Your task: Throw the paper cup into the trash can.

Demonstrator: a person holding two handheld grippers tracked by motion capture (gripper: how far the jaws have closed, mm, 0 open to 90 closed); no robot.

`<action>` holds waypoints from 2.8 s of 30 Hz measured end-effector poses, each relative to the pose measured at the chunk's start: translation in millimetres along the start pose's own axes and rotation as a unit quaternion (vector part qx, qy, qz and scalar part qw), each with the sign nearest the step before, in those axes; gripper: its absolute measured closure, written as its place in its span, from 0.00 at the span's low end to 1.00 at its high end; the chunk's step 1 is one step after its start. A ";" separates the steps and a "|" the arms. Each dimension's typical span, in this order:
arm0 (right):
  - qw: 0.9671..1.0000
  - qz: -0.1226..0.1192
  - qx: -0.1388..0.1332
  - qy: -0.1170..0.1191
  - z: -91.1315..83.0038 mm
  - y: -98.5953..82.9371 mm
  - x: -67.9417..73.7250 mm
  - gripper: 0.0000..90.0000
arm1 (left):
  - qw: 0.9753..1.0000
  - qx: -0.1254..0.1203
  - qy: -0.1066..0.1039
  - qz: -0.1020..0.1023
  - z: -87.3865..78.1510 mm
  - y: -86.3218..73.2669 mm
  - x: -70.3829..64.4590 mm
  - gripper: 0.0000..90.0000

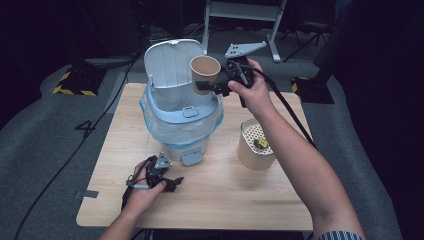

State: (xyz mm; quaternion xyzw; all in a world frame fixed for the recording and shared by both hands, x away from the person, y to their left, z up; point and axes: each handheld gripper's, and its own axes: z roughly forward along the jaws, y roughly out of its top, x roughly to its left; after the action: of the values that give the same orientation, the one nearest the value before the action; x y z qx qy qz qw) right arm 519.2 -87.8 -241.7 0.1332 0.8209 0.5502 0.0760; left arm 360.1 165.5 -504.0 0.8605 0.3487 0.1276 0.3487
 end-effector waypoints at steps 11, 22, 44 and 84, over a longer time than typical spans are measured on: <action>0.999 -0.016 0.050 -0.002 25.5 -4.9 5.8 0.32 | 1.000 0.000 0.000 0.000 0.0 0.0 0.0 0.18; 0.997 -0.034 0.066 -0.022 36.7 -11.2 5.9 0.19 | 1.000 0.000 0.000 0.000 0.0 0.0 0.0 0.18; 0.997 -0.026 0.040 -0.062 -37.1 -7.8 19.8 0.24 | 1.000 -0.001 0.006 -0.008 -7.1 -7.5 5.5 0.18; 0.980 0.066 0.071 -0.172 -214.7 -139.0 32.6 0.27 | 0.999 -0.003 0.024 -0.027 -16.5 -17.1 19.5 0.18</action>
State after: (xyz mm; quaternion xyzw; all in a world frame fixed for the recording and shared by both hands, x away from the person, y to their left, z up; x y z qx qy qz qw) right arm 411.1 -317.5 -287.1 0.2851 0.8217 0.4633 0.1698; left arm 357.8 196.2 -504.3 0.8466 0.3798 0.1395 0.3459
